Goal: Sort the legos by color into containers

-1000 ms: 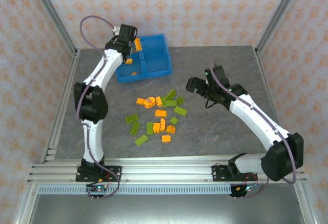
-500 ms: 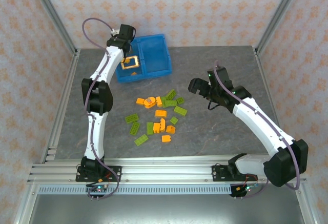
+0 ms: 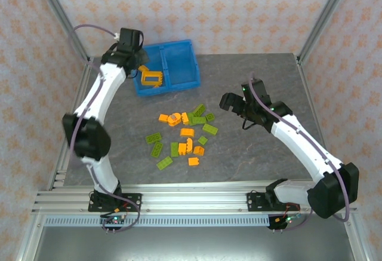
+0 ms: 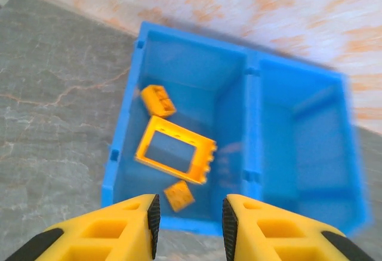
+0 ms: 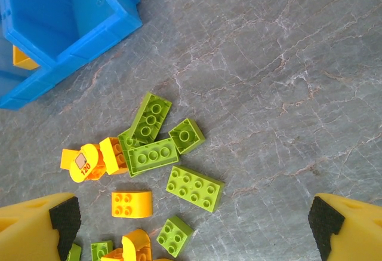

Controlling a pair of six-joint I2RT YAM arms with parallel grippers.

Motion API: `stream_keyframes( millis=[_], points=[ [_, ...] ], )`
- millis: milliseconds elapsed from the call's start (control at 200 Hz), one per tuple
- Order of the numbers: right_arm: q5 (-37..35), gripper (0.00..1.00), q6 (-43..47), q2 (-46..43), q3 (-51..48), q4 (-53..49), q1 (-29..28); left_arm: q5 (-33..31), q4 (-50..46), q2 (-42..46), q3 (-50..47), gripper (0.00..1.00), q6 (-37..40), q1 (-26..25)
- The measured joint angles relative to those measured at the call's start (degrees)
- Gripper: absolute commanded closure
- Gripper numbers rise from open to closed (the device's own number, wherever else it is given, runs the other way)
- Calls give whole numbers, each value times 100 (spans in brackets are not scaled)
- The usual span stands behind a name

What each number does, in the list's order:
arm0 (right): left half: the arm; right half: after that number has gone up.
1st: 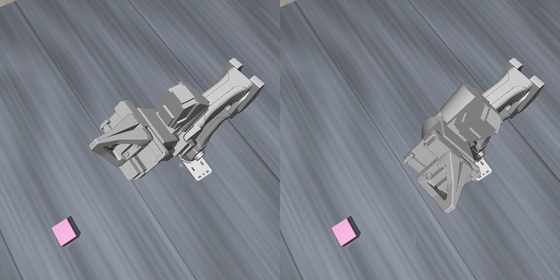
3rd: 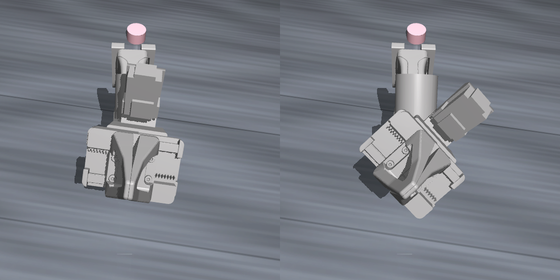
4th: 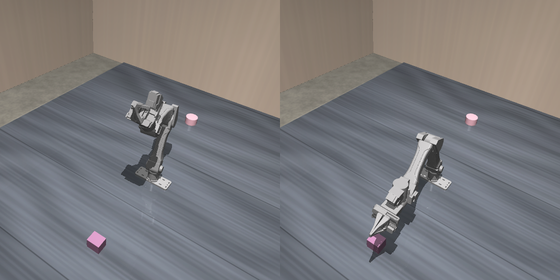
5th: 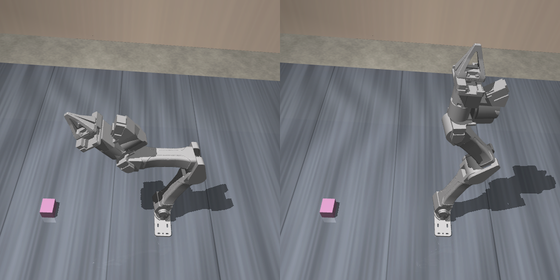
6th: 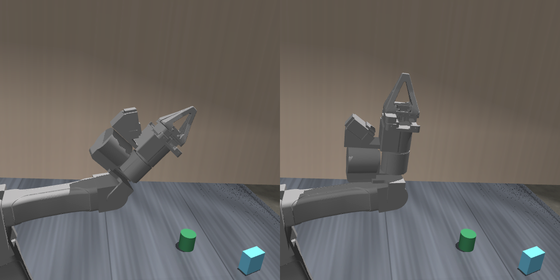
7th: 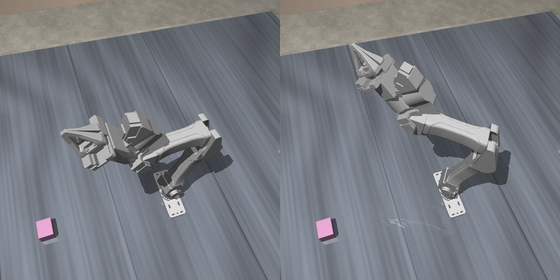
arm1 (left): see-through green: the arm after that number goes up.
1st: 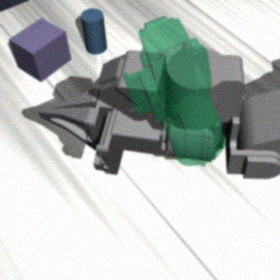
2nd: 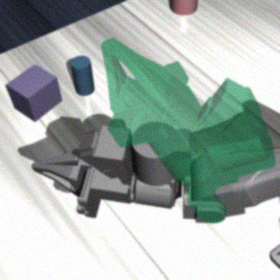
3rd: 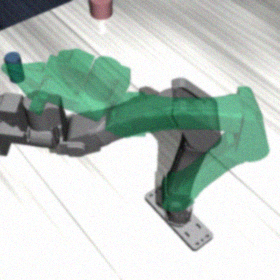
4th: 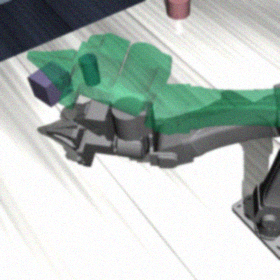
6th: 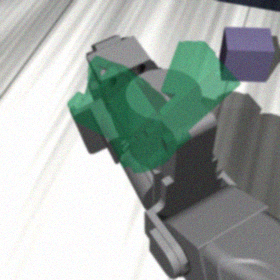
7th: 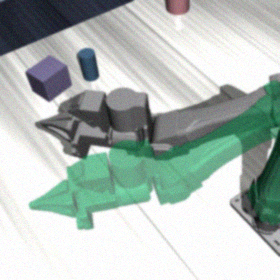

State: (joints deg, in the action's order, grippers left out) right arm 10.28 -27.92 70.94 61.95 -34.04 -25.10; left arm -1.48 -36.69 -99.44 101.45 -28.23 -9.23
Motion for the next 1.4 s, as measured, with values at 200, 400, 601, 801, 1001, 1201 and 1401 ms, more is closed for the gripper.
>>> stream_keyframes(
  millis=[200, 400, 601, 801, 1001, 1201, 1401],
  points=[
    [7, 1, 0, 315, -4, 212, 0, 260, 651, 1917, -1891, 61, 153, -935],
    [87, 1, 0, 691, 17, 385, 0, 459, 710, 2319, -3163, 50, 1104, -1816],
    [223, 1, -17, 872, 138, 507, 0, 728, 1209, 2404, -4356, 34, 1788, -1965],
    [262, 1, -17, 870, 153, 501, -4, 946, 1447, 1541, -4291, 22, 2308, -1965],
    [260, 1, -17, 721, 151, 494, -15, 839, 1515, 404, -3711, 19, 2835, -1965],
    [232, 1, -15, 531, 151, 444, -15, 809, 1543, -352, -3355, 20, 3265, -1965],
    [177, 1, -15, 481, 151, 404, -26, 833, 1550, -634, -3176, 26, 3359, -1965]
  ],
)
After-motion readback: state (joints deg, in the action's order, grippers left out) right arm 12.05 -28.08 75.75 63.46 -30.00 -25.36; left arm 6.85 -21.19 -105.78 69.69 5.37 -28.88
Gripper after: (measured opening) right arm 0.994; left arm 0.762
